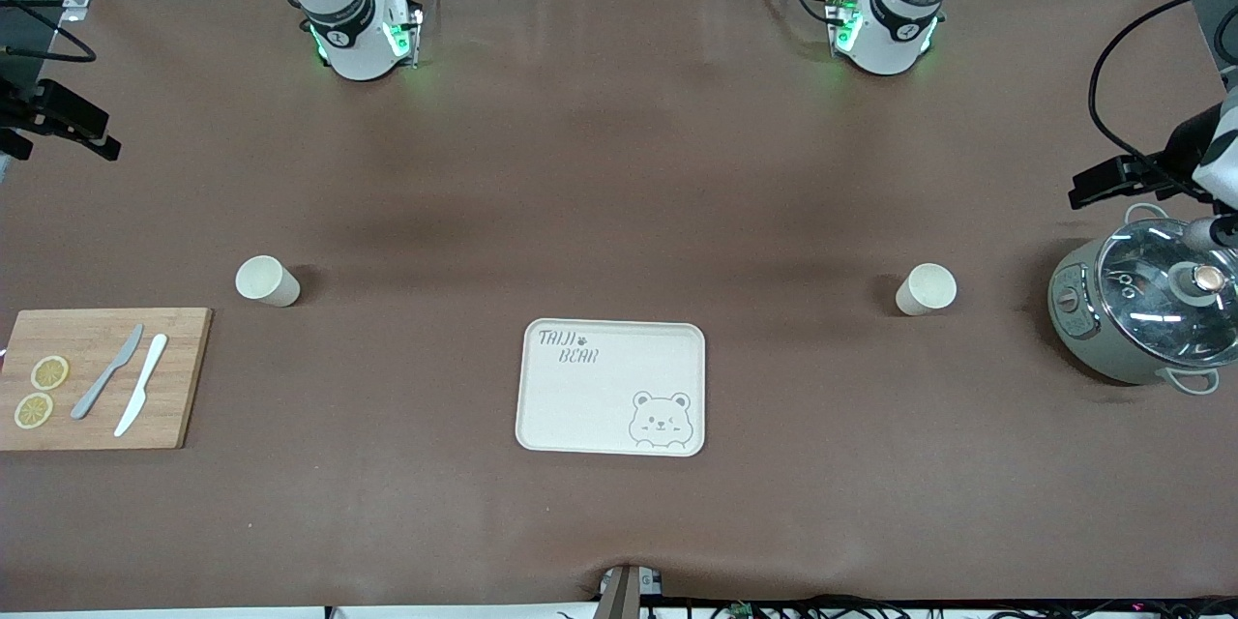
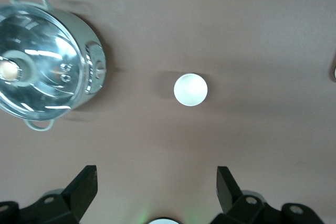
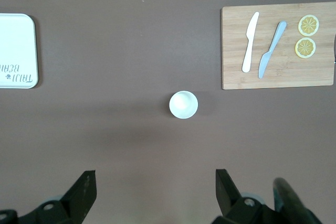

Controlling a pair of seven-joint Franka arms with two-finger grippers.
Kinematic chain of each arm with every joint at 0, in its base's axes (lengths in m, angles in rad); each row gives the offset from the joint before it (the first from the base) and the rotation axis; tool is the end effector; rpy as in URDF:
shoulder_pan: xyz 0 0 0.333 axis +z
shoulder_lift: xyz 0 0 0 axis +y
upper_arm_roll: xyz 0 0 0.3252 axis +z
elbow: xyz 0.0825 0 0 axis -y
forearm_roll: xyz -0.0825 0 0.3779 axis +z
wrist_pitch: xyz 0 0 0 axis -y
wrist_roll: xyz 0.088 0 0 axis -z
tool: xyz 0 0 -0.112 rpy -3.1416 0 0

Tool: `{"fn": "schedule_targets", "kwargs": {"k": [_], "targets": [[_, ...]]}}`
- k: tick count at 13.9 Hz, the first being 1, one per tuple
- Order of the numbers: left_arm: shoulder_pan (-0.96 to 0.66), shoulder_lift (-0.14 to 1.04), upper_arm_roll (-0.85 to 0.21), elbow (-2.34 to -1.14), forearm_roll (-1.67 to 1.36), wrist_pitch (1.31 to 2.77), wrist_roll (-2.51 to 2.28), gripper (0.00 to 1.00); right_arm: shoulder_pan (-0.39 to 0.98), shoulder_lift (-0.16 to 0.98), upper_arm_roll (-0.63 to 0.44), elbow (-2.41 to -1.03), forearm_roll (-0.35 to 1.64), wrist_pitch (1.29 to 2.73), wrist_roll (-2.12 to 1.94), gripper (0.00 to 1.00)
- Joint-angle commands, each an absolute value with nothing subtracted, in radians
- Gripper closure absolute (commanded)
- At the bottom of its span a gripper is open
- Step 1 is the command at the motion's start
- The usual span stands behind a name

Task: Place white IKEA cup upright on tray with both arms
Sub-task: 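Move the left gripper down toward the white paper cup beside the pot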

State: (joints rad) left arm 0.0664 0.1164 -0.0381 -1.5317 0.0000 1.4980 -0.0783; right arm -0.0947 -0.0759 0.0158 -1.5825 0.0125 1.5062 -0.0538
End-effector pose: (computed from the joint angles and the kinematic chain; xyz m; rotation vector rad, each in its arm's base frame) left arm 0.5728 0.0174 0.5756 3.1276 0.1667 -0.2355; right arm 0.5159 -0.0390 0.6581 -3.1301 0.0381 -0.0005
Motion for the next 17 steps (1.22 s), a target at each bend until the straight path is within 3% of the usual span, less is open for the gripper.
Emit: {"fn": "schedule_targets", "kwargs": {"k": [1,6,12,17], "targets": [[0.091,0.104,-0.041,-1.618,-0.051,1.569,-0.072,0.0,-0.107,-0.083,0.025,-1.578,0.009,1.5,-0.044,0.0],[0.084,0.084,-0.051,-1.765,-0.051,1.678,-0.098,0.0,-0.106,-0.083,0.025,-1.578,0.009,1.5,-0.044,0.0],[0.086,0.071,-0.074,-2.044,-0.043,2.075,-0.106,0.0,-0.106,-0.083,0.025,-1.578,0.009,1.502,-0.044,0.0],[0.084,0.169,-0.08,-2.152,-0.041,2.34,-0.107,0.0,-0.106,-0.083,0.025,-1.578,0.009,1.502,-0.044,0.0]]}}
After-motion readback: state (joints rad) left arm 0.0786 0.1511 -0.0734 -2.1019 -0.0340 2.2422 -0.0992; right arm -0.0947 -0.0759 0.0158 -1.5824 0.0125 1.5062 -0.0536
